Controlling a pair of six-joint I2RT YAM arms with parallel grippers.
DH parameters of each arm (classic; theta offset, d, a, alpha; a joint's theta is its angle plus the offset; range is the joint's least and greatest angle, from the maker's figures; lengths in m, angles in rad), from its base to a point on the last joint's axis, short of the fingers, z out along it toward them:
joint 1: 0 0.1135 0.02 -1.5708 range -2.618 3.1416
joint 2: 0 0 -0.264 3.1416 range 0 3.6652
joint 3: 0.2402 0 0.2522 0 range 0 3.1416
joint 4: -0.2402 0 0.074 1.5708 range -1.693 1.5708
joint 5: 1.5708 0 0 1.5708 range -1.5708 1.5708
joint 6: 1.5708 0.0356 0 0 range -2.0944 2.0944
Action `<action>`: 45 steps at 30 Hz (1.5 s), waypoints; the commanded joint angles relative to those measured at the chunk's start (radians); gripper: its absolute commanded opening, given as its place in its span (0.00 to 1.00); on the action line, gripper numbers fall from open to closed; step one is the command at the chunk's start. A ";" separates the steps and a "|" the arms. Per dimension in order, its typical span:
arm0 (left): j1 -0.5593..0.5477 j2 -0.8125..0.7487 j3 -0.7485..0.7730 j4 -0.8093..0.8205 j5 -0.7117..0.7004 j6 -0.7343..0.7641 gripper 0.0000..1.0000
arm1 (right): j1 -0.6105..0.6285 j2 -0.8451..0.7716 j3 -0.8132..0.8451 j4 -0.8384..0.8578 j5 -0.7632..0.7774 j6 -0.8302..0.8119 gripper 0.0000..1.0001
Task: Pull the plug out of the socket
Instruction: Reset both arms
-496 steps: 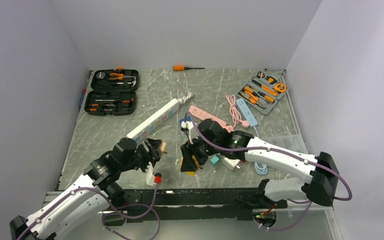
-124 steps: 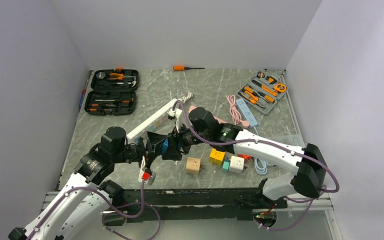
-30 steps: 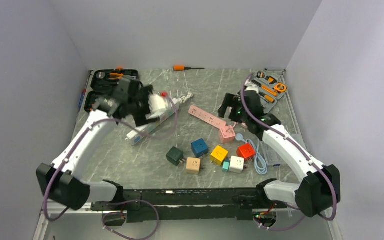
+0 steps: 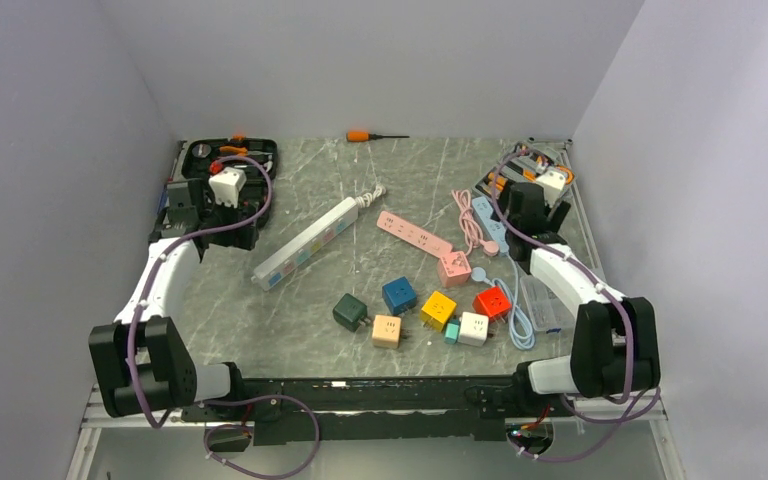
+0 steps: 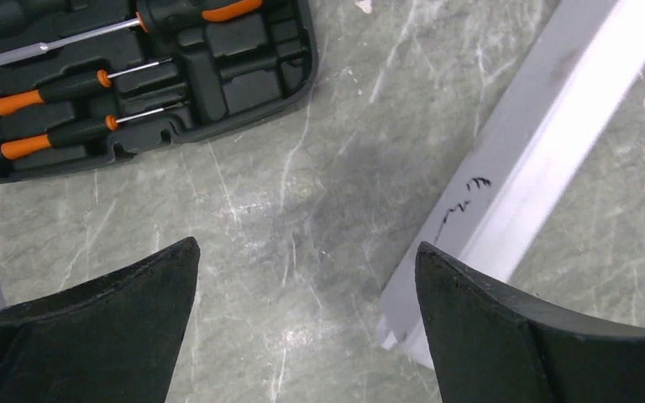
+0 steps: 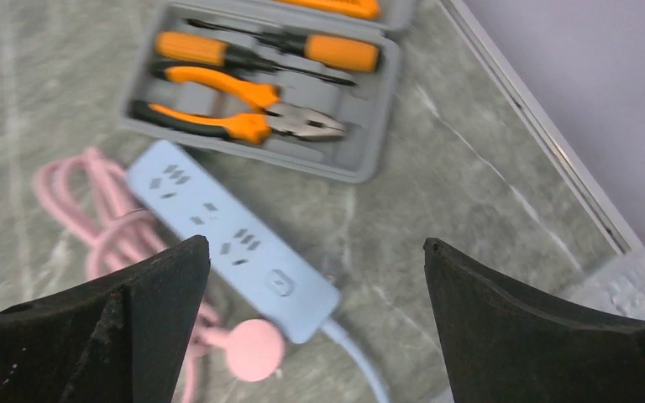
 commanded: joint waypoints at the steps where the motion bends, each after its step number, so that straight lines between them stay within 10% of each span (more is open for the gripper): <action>1: 0.000 0.017 -0.020 0.161 -0.038 -0.056 0.99 | -0.069 -0.037 -0.084 0.132 0.007 0.082 1.00; 19: 0.004 -0.077 -0.229 0.375 0.031 -0.018 0.99 | -0.092 0.013 -0.326 0.465 0.218 0.038 1.00; 29: 0.017 -0.200 -0.536 0.989 -0.018 -0.209 0.99 | -0.060 0.024 -0.393 0.687 0.254 -0.082 1.00; 45: 0.017 -0.120 -0.723 1.354 0.031 -0.189 0.99 | 0.024 0.102 -0.527 1.064 0.209 -0.260 1.00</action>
